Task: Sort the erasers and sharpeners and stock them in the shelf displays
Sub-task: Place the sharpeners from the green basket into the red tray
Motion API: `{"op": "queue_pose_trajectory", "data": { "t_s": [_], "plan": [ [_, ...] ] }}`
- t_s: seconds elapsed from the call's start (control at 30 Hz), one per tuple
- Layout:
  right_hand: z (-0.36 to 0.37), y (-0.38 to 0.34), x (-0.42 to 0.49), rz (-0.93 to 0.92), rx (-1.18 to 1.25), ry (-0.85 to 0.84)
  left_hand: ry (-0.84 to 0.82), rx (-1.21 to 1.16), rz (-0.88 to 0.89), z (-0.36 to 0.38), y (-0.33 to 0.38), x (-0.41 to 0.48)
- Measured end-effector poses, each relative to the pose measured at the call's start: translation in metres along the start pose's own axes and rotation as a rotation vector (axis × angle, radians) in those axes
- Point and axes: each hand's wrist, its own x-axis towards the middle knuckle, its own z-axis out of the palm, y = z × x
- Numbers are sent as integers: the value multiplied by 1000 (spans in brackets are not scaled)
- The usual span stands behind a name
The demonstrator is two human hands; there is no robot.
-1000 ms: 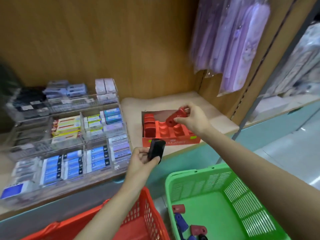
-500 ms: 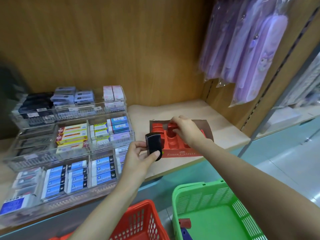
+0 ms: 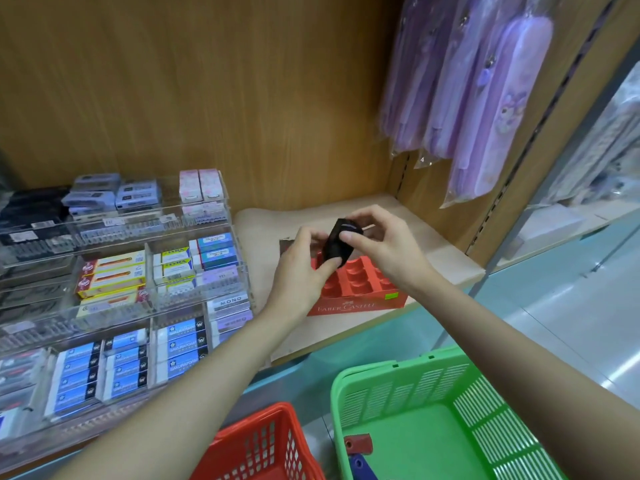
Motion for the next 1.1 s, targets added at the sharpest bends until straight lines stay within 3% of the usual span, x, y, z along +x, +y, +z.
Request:
{"op": "queue_pose_trajectory", "data": {
  "t_s": [0.1,0.17,0.27,0.6,0.93,1.0,1.1],
  "plan": [
    [-10,17,8,47,-138,94,-8,561,107,0,-18,5],
    [-11,31,12,68,-230,62,-132,688,52,-1,-31,3],
    [-6,48,15,35,-348,-5,-212,694,16,0,-44,-2],
    [-4,59,19,-51,-556,-118,-160,729,75,2,-52,-4],
    [8,63,12,-42,-741,-47,-166,715,85,2,-52,-3],
    [-6,61,1,-31,-645,-39,-142,663,154,-2,-46,-6],
    [-41,67,-32,-61,-639,-38,-130,547,417,2,-34,-24]
  ]
}}
